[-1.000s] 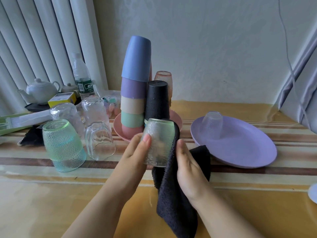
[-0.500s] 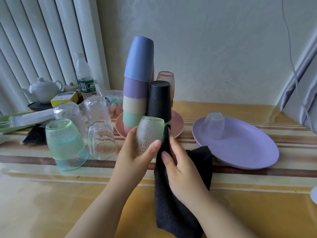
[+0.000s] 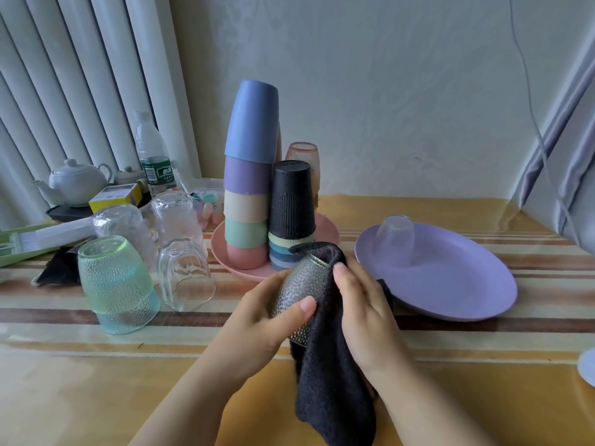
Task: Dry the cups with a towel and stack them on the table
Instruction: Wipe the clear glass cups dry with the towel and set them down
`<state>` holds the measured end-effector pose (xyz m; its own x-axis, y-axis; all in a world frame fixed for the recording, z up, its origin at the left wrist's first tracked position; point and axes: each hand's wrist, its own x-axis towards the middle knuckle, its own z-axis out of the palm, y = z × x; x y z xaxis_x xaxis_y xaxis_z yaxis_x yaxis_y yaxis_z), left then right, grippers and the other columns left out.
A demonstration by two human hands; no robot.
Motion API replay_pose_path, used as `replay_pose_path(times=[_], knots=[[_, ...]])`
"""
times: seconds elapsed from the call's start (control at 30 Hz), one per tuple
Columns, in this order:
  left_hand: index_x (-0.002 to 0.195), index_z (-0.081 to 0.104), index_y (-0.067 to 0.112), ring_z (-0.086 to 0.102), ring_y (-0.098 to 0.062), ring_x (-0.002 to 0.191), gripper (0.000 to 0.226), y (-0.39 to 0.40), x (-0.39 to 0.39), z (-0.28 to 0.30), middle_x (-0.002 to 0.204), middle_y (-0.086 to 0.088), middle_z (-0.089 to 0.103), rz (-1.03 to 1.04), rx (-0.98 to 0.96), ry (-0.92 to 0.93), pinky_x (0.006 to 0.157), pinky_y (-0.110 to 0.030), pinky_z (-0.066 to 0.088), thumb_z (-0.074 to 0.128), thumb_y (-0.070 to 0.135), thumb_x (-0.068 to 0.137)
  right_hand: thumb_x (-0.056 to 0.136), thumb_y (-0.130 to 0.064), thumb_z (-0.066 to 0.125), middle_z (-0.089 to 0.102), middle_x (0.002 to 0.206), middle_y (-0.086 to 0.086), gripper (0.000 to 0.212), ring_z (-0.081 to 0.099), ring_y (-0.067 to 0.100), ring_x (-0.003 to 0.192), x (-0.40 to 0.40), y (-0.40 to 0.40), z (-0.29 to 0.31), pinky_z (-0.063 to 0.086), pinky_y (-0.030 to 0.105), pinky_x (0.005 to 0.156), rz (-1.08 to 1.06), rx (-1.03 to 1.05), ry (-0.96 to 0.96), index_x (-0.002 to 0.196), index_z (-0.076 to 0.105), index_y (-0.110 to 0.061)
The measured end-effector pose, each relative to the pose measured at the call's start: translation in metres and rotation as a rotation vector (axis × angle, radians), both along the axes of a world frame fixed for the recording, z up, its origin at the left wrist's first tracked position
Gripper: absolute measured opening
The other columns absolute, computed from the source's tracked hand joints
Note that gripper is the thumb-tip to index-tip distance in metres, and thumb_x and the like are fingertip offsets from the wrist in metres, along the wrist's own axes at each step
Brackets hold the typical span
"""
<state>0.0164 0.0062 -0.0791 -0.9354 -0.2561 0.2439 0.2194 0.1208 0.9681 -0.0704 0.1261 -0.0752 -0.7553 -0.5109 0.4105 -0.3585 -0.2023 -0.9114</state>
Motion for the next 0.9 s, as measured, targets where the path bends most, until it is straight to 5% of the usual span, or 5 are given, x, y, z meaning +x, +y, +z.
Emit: replay_pose_path(times=[0.17,0.37,0.57,0.8,0.9], knots=[[0.116,0.062,0.022,0.066,-0.007,0.104,0.048,-0.004,-0.003,-0.005,0.110,0.006,0.073,0.072,0.186,0.005,0.083,-0.019,0.051,0.068,0.043,0.073,0.087,-0.043,0.034,0.049,0.109,-0.052,0.032,0.038,-0.031,0.109,0.007,-0.001,0.000,0.028,-0.007,0.084,0.105,0.017,-0.112,0.118,0.043,-0.048],[0.109,0.058,0.014,0.065,-0.014,0.085,0.044,-0.014,-0.006,-0.004,0.094,-0.003,0.069,0.095,0.415,0.074,0.071,-0.025,0.054,0.070,0.036,0.072,0.093,-0.047,0.039,0.040,0.131,-0.043,0.036,0.030,-0.024,0.124,0.011,-0.006,-0.008,0.025,0.005,0.105,0.236,0.080,-0.098,0.129,0.035,-0.050],[0.129,0.057,0.008,0.055,-0.031,0.122,0.072,-0.026,-0.007,-0.002,0.129,-0.019,0.061,0.104,0.469,0.151,0.106,-0.042,0.041,0.075,0.048,0.072,0.093,-0.034,0.046,0.039,0.138,-0.037,0.053,0.030,-0.013,0.132,0.015,-0.011,-0.015,0.025,0.010,0.108,0.279,0.135,0.047,0.143,0.028,-0.037],[0.104,0.057,0.042,0.057,0.012,0.100,0.023,-0.014,-0.005,0.004,0.101,0.027,0.067,0.410,0.126,0.114,0.079,-0.002,0.042,0.039,0.049,0.092,0.095,-0.015,0.052,0.038,0.133,-0.044,0.055,0.032,-0.014,0.131,0.010,-0.013,-0.020,0.026,0.006,0.104,0.136,0.118,0.103,0.136,0.030,-0.045],[0.107,0.060,0.042,0.061,0.011,0.102,0.032,-0.016,-0.002,0.005,0.104,0.027,0.069,0.358,0.097,0.115,0.080,-0.007,0.046,0.058,0.063,0.083,0.094,-0.016,0.051,0.036,0.137,-0.042,0.055,0.029,-0.013,0.133,0.012,-0.015,-0.024,0.024,0.010,0.109,0.127,0.140,0.139,0.135,0.030,-0.047]])
